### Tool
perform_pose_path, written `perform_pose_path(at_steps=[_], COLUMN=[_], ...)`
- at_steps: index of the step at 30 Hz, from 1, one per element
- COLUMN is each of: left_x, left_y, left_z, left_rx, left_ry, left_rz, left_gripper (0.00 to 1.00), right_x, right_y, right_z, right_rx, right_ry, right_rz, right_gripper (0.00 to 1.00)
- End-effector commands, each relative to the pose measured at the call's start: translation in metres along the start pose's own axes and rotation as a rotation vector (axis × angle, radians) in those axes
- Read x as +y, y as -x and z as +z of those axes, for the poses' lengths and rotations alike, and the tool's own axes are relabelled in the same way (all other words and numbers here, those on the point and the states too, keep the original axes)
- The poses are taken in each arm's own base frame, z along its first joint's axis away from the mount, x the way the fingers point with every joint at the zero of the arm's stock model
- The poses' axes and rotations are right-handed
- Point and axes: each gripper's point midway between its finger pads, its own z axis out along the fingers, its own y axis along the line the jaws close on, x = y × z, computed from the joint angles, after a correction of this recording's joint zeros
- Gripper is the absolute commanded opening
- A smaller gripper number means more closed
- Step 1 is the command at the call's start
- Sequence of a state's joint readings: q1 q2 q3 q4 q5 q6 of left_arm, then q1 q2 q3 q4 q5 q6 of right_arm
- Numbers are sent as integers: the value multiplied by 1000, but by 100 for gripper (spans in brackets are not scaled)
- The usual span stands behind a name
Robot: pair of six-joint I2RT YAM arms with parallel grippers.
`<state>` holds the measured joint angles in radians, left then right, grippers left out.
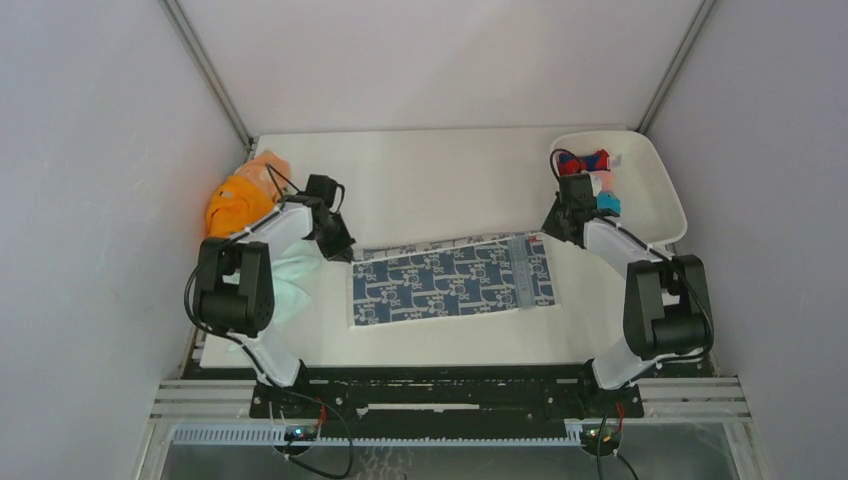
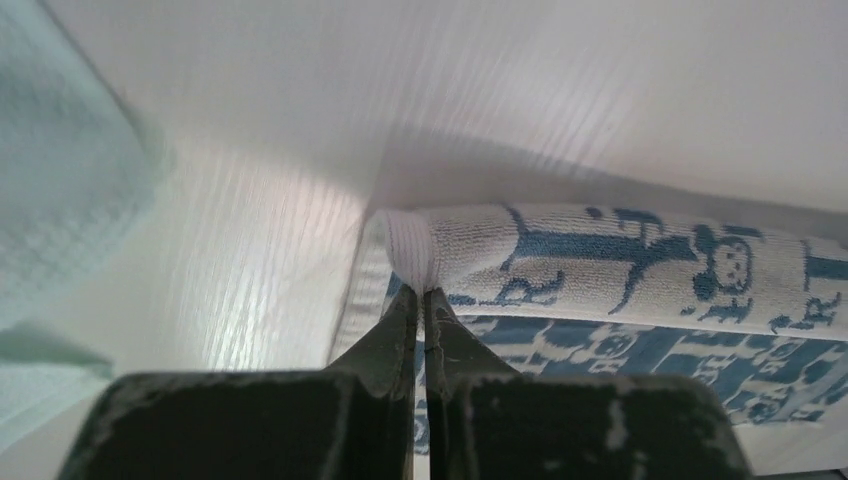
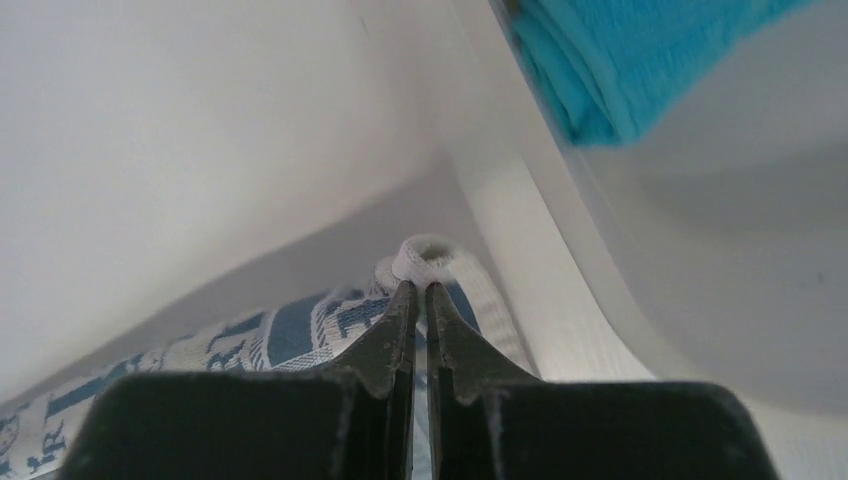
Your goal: Roll the towels
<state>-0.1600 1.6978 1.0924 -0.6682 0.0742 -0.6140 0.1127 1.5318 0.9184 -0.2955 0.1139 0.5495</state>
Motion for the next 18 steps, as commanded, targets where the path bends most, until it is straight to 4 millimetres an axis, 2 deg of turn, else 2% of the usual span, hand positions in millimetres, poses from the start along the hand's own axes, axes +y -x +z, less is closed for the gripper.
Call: perform_pose_path(at_steps=[1, 4, 7, 12, 18], left_x=[-33, -36, -35, -22, -9], left_y=[60, 72, 72, 51, 22], left_z=[-21, -22, -25, -29, -24], left_rx=[-141, -151, -155, -150, -118], left_ry=[-85, -79, -76, -74, -85], left_rz=[20, 21, 21, 10, 1], left_gripper=[4, 5, 6, 7, 7], right_x=[30, 33, 34, 26, 5], right_y=[68, 79, 80, 66, 36], right_z=[2, 4, 1, -10, -13], right_rx=[-171, -178, -172, -138, -81], right_ry=[81, 83, 87, 72, 21], right_rz=[12, 15, 14, 16, 36], right_gripper=[0, 0, 0, 0, 0])
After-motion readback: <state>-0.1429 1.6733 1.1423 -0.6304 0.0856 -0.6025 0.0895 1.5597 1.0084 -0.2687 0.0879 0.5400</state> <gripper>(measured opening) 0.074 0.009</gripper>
